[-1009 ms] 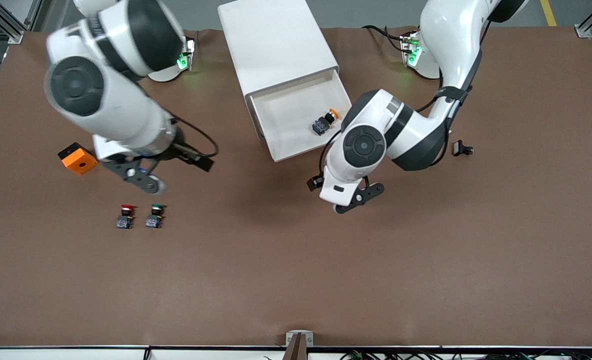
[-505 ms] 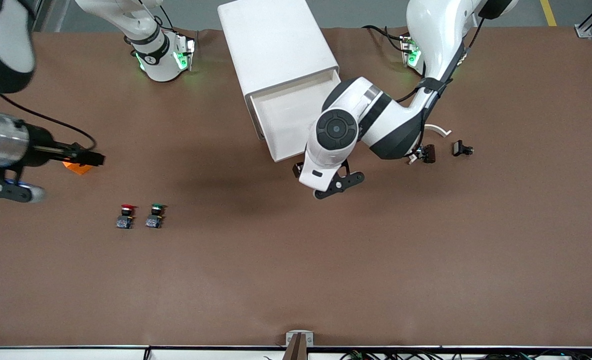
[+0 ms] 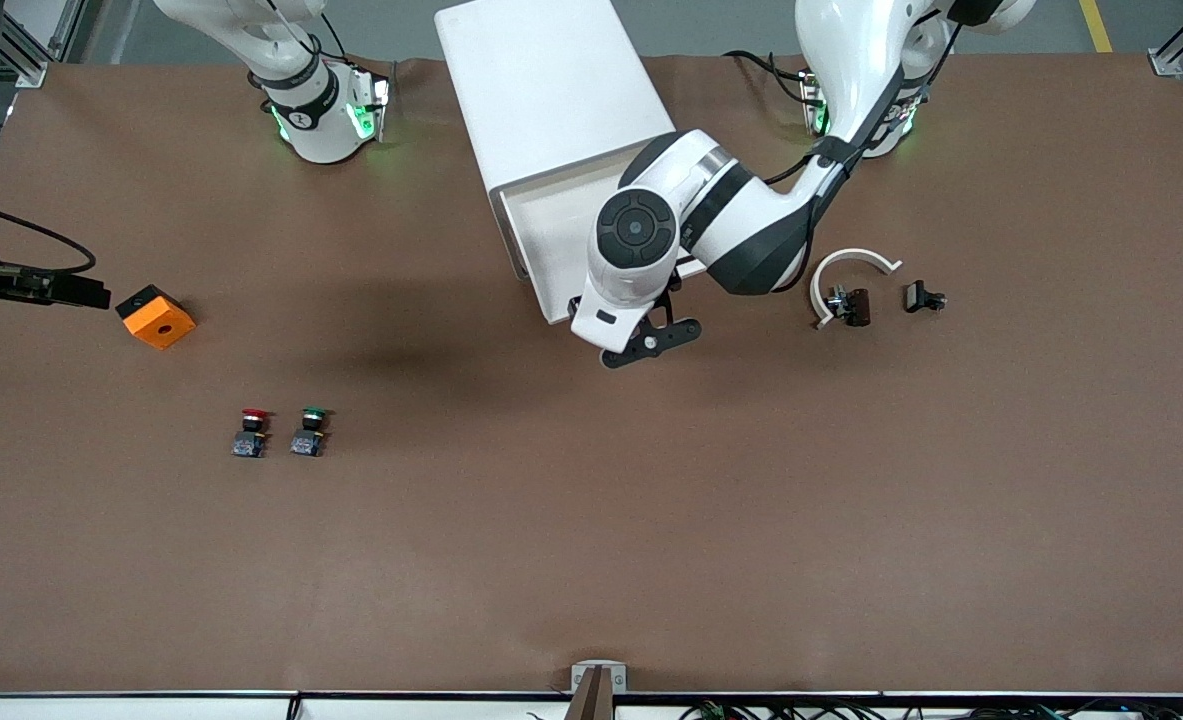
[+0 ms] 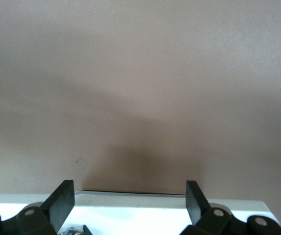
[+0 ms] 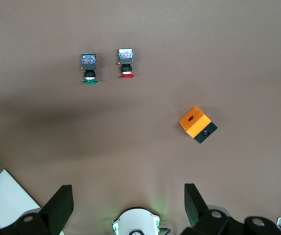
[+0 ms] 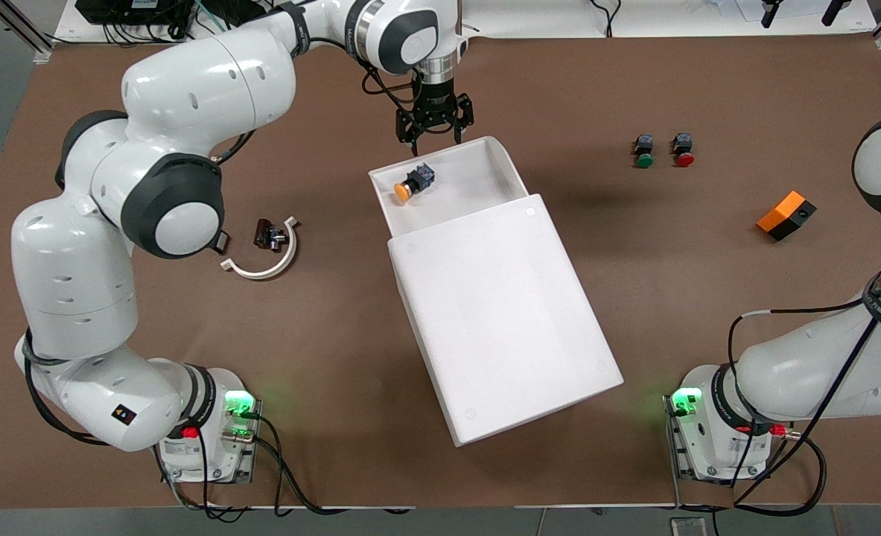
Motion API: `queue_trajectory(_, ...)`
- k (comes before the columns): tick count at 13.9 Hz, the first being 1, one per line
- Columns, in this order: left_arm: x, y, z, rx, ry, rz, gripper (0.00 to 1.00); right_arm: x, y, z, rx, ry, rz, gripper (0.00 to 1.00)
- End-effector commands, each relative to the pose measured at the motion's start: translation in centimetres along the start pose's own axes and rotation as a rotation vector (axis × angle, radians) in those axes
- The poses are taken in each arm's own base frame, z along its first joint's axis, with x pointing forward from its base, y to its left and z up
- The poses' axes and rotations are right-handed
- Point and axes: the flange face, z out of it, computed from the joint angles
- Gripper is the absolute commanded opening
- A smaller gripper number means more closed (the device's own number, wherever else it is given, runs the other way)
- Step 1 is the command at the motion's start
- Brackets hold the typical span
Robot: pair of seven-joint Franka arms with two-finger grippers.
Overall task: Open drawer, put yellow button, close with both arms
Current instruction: 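Withdraw the right gripper to rest while the left gripper reaches the drawer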
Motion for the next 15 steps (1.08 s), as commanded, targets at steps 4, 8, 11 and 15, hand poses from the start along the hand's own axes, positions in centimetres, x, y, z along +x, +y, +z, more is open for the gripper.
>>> queue_trajectory(4, -0.5, -1.0, 0.0, 0.009, 0.073, 0.032, 1.0, -2.1, 0.5, -2.8, -0.019, 0.032, 0.009, 1.0)
queue_trajectory(8, -0.7, -0.8, 0.1, 0.001, 0.08, 0.042, 1.0, -4.8, 1.0, -5.2, -0.009, 0.074, 0.016, 1.0)
queue_trajectory(11, -2.6, -0.2, 1.0, 0.007, 0.05, 0.063, 1.0, -6.1, 2.5, -6.3, 0.079, 0.086, 0.019, 1.0)
queue_trajectory(15, -5.4, 0.5, 2.4, 0.021, -0.007, 0.082, 1.0, -7.5, 2.4, -7.4, 0.14, 0.11, 0.002, 1.0)
